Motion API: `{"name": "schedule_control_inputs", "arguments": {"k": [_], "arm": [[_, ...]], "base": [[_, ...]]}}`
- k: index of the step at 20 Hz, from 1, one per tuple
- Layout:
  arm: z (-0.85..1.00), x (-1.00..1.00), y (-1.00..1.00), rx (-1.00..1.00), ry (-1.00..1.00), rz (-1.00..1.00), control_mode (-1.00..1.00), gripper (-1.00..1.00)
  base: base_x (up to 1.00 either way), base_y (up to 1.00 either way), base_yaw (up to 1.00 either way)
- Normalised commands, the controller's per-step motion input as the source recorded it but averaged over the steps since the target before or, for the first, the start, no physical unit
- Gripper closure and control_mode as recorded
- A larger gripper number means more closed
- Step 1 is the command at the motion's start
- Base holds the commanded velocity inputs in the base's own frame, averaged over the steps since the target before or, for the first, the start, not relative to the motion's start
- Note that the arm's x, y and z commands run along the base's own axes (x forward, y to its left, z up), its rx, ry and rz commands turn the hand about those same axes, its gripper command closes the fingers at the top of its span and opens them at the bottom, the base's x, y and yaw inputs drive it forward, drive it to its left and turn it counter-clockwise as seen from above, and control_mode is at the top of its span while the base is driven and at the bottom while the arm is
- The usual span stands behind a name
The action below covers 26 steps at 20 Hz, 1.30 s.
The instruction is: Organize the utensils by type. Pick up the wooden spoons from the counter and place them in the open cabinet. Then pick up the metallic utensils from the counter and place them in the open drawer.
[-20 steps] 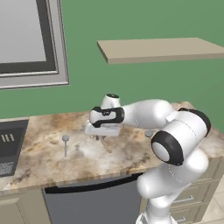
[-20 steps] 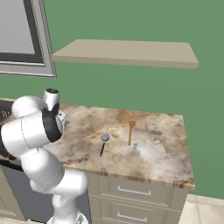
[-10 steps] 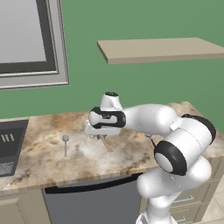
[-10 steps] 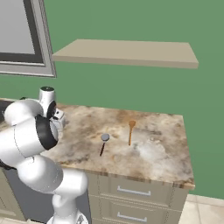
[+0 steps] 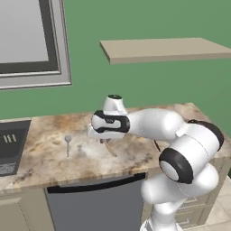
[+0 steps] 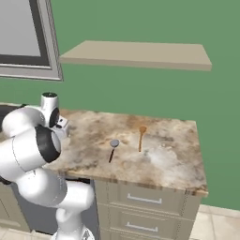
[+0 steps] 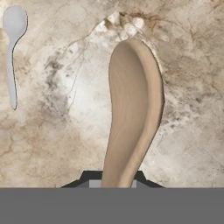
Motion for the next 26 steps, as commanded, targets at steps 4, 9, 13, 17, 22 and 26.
{"name": "schedule_control_inputs", "arguments": {"k": [4, 9, 13, 17, 22, 26], "arm": [[0.00, 0.00, 0.00, 0.00, 0.00, 0.00, 1.00, 1.00], [0.00, 0.00, 0.00, 0.00, 0.00, 0.00, 1.00, 1.00], [0.00, 0.00, 0.00, 0.00, 0.00, 0.00, 1.00, 1.00], [0.00, 0.00, 0.00, 0.00, 0.00, 0.00, 1.00, 1.00], [0.00, 0.00, 0.00, 0.00, 0.00, 0.00, 1.00, 1.00], [0.00, 0.00, 0.00, 0.00, 0.00, 0.00, 1.00, 1.00]], "base": [[-0.41, -0.06, 0.29], [-0.11, -0.10, 0.85], [0.00, -0.06, 1.00], [0.03, -0.01, 1.00], [0.15, 0.00, 0.95], [0.28, 0.00, 0.89]]}}
